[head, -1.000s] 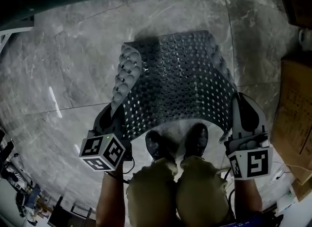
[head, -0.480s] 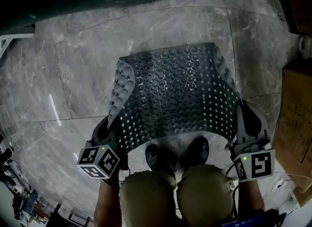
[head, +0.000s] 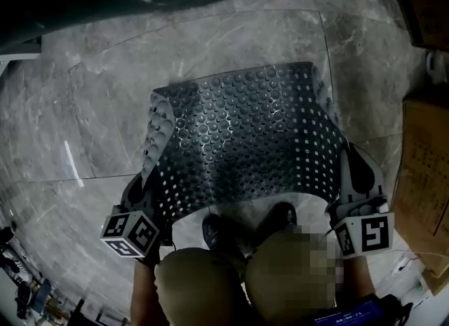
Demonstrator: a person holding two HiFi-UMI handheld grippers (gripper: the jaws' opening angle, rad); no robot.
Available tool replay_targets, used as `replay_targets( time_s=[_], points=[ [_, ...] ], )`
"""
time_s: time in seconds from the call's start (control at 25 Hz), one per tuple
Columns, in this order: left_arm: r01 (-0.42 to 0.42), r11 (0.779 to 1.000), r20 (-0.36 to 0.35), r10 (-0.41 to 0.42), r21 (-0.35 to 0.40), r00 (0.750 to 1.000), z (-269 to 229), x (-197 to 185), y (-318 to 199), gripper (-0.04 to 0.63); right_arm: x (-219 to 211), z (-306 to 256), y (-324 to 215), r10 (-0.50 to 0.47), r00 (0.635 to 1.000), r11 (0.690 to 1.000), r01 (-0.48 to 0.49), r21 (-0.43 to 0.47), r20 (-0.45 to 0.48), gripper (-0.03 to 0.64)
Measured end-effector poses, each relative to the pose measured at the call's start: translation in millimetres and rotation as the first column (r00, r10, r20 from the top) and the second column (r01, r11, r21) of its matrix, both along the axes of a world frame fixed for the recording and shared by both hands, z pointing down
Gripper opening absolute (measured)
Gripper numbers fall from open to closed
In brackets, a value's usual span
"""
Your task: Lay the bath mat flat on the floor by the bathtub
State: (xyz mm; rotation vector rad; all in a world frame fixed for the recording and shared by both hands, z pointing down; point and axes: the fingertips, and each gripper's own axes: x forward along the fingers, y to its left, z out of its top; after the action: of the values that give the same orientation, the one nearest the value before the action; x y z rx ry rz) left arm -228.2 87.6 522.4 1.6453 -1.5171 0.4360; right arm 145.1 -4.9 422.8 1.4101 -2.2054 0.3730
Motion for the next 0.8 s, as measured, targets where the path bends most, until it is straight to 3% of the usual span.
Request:
replay_targets(
  time_s=[0.16,0.8],
  points=[
    [0.012,1.000,-0.039,-0.012,-0.003,0.999,6,-9,1,0.038,0,1,1,-0.001,1.000,1.000,0.001,0.011,-0.002,0.028],
    [0.046,0.999,-0.052,-0.045,0.022,0.998,28,-30,9,0.038,15,10,-3,0.000,1.000,1.000,0.001,0.023,-0.031,0.029]
  ],
)
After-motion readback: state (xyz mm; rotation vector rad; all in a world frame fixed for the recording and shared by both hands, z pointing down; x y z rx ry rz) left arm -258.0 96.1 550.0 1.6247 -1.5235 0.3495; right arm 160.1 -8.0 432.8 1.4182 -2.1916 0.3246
